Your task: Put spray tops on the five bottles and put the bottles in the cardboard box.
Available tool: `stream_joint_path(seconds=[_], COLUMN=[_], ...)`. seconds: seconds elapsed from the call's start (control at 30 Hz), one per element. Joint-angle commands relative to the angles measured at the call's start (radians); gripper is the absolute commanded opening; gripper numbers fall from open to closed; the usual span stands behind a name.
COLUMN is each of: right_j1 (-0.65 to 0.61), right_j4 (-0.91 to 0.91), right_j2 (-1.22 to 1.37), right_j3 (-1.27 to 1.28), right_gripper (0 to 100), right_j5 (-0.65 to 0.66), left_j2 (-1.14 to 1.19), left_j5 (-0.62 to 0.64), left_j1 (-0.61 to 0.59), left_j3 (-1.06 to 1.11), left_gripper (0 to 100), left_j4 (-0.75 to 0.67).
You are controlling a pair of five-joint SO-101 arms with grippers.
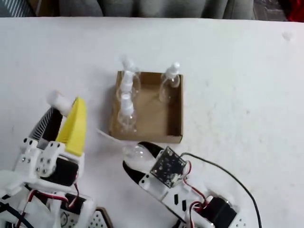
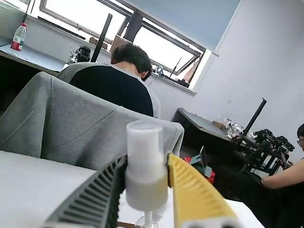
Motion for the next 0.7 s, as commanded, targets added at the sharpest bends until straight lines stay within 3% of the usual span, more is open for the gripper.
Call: stream_joint_path(seconds=[0.0,0.67], right_j1=[-0.007,-0.058], right_j4=[-0.01,-0.012], right_j2=[-0.015,-0.015], right_j3=[-0.009,-0.011], right_gripper=[1.6,1.6], right_j5=[-0.008,-0.008], left_j2=[0.022,0.018], left_j5=[-0.009,0.026], left_j1=[0.022,0.022], left_j3=[-0.046,0.034], left_gripper=[2,2], left_j4=[0.009,0.041])
